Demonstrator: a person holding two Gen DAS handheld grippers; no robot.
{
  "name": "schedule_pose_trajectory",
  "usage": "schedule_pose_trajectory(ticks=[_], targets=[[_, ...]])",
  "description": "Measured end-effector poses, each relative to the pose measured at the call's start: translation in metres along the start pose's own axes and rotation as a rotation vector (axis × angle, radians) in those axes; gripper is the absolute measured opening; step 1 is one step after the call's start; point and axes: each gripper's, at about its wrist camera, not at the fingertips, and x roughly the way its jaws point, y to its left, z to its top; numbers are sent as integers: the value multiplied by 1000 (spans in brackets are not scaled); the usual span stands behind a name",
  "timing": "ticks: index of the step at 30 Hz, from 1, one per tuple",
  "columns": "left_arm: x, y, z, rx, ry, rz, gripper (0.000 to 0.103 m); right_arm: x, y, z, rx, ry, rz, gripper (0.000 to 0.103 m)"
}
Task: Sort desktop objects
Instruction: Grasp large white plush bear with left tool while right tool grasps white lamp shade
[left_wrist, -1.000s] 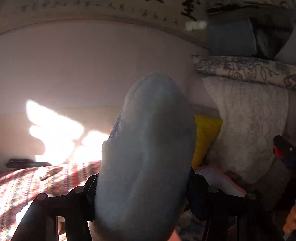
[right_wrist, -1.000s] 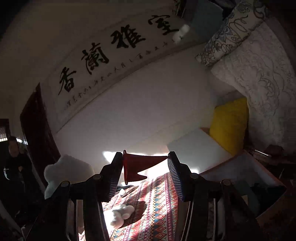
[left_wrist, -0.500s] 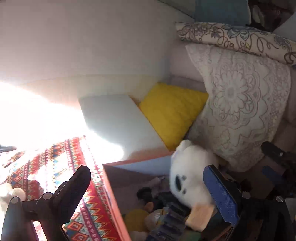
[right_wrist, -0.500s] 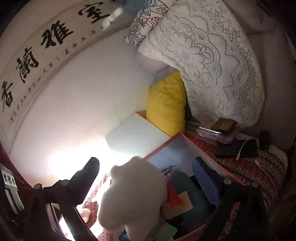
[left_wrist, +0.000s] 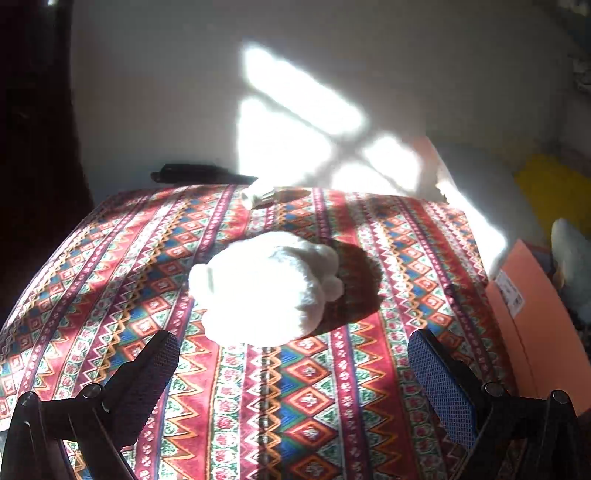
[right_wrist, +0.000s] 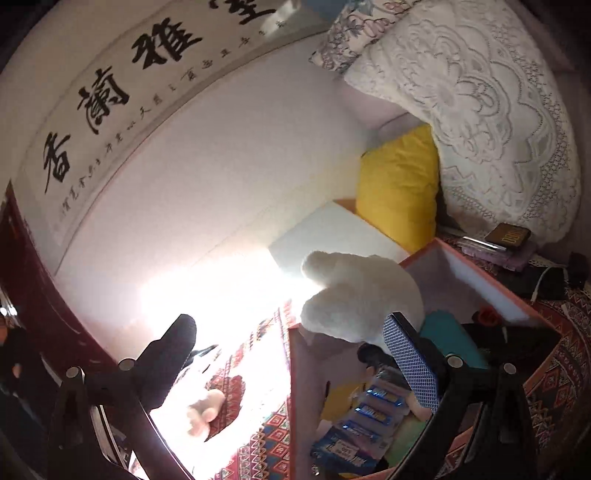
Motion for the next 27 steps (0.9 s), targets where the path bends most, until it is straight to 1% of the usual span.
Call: schedule_pose_trajectory(ticks=[2,3,4,6,8,11,14,15,17,18,20,21,22,23,25,27], targets=[[8,33,-11,-22,23,28,102,20,29,-17,-47,55,40,102],[14,43,-14,-22,33,33,102,33,45,-28,-72,90,61,102],[20,50,-17,-13,37,30,102,46,59,-40,-96,131,81,102],[34,52,-18,49,34,26,102,78,88,-66,-124,230,125,102],[48,36,-16,187,12,36,102,114,116,-91,-128,329,190,102],[75,0,-20,499,-19,42,102,178,158,-120,-77,488,315,102],[116,-24,-27,762,-27,81,102,268,198,-134,25,653,420,102],[128,-26,-28,824,-40,101,102,302,212,-140,51,714,439,102],[150,-24,-26,895,-68,118,102,375,241,-154,81,850,447,102],[158,-25,-24,919,-76,109,103,411,253,-163,89,912,434,102],[171,-25,-22,956,-104,82,103,481,273,-185,88,1012,362,102],[176,-26,-20,965,-122,72,103,514,280,-197,90,1038,309,102],[181,-27,-19,974,-138,62,103,545,285,-206,94,1049,258,102],[187,-27,-16,980,-144,56,103,574,289,-213,100,1042,222,102],[203,-25,-9,980,-140,28,103,628,301,-227,112,1015,178,102],[221,-23,-2,979,-126,16,103,677,313,-246,112,1026,151,102]])
